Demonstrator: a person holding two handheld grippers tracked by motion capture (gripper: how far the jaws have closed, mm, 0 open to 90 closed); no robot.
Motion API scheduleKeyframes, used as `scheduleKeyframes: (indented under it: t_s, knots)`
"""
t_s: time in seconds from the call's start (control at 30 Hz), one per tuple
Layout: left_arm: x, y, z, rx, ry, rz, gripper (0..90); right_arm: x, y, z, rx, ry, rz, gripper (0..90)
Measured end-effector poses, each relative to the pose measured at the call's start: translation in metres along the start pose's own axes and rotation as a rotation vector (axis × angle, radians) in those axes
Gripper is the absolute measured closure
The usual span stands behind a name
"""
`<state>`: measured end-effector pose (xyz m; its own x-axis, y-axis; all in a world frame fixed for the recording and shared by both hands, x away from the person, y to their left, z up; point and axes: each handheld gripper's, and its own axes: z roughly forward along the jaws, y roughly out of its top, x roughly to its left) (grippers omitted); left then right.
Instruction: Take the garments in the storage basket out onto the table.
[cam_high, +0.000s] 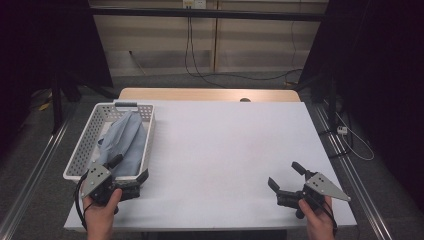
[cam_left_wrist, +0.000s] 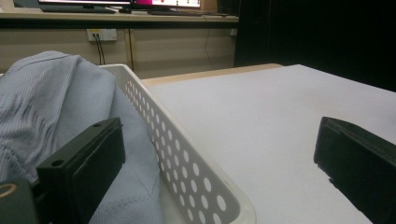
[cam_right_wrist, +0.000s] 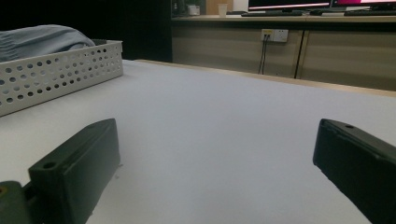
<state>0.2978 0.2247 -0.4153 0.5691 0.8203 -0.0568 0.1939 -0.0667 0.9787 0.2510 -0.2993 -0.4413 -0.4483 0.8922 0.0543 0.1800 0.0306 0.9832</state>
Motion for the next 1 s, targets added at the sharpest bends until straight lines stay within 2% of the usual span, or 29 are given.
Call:
scheduleKeyframes:
  t_s: [0.07,0.37,0.5,0.67,0.73,0.8,0.9,1.0]
  knots:
    - [0.001,0.000,-0.001,0.000,0.000,0.007,2.2,0.000,0.000,0.001,-0.002,0.000,0.010,0.3]
    - [0.005,-0.001,-0.004,0.008,0.009,0.002,2.2,0.001,0.001,0.005,-0.002,0.009,-0.013,0.5]
    - [0.006,-0.001,-0.003,0.016,0.011,-0.002,2.2,0.001,0.002,0.007,-0.005,0.002,-0.010,0.5]
    - [0.010,0.003,-0.003,0.023,0.035,-0.024,2.2,0.001,0.001,0.006,0.002,0.008,-0.015,0.4]
    - [0.010,0.006,-0.003,0.028,0.051,-0.009,2.2,0.001,0.002,0.006,-0.001,0.012,-0.009,0.4]
    - [0.010,0.010,-0.003,0.028,0.046,0.005,2.2,0.001,0.001,0.005,0.003,0.013,-0.016,0.4]
    - [0.009,0.015,-0.001,0.022,0.039,-0.008,2.1,0.001,0.001,0.004,0.002,0.014,-0.015,0.4]
    - [0.007,0.017,0.003,0.039,0.032,-0.020,2.2,0.001,0.001,0.003,0.001,0.016,-0.018,0.4]
